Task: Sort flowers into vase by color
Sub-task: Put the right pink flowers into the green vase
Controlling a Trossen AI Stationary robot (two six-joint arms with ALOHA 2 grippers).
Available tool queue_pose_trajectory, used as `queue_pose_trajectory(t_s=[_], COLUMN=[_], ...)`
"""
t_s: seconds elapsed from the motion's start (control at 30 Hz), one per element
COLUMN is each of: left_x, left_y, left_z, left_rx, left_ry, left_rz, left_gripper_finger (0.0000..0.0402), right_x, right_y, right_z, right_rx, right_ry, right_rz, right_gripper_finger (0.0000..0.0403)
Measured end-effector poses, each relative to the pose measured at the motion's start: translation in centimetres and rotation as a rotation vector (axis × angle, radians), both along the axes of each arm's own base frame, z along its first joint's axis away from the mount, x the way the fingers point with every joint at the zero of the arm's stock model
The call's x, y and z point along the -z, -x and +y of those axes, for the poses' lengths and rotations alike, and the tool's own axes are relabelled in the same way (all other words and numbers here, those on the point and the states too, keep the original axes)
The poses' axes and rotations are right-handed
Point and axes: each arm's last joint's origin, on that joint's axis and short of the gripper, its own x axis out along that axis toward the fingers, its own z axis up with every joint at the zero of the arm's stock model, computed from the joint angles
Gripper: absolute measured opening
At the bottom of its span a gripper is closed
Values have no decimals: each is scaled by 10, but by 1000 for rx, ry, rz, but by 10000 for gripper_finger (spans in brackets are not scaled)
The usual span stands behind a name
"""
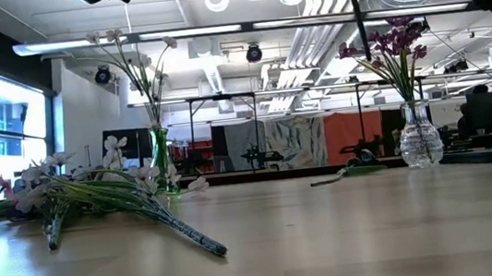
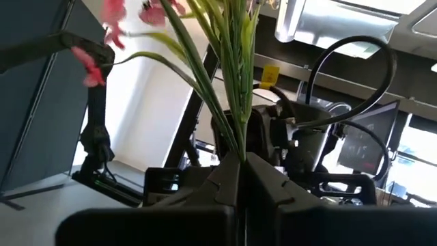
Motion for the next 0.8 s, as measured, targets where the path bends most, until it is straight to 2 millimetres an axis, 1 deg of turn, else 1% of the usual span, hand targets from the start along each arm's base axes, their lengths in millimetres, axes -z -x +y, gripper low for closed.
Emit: queue_pose_trajectory(t_s=[0.1, 0.23, 0.3, 0.37, 0.43, 0.57, 0.6, 0.8], left_x=[0, 1, 3, 7, 12, 17, 17, 14], left_y=[0, 0, 0, 0, 2, 6, 7, 11], left_z=[0, 1, 2, 4, 6, 11, 12, 16], left_rx=[-2, -14, -51, -109, -175, -279, -298, -338], left_ry=[-1, -1, -9, -32, -69, -122, -132, -158], left_rz=[5, 6, 30, 89, 158, 258, 275, 319], left_gripper_finger=[0, 0, 0, 0, 0, 0, 0, 0], right_x=[0, 1, 1, 1, 1, 1, 1, 4], right_y=[0, 0, 0, 0, 0, 0, 0, -2], right_z=[1, 1, 1, 1, 1, 1, 1, -1], right_rx=[-10, -15, -14, -13, -13, -5, 3, 98], right_ry=[-14, -22, -18, -16, -16, -10, -10, -36], right_rz=[11, 23, 21, 20, 20, 17, 18, 65], right_gripper_finger=[22, 52, 63, 66, 58, 12, 7, 3])
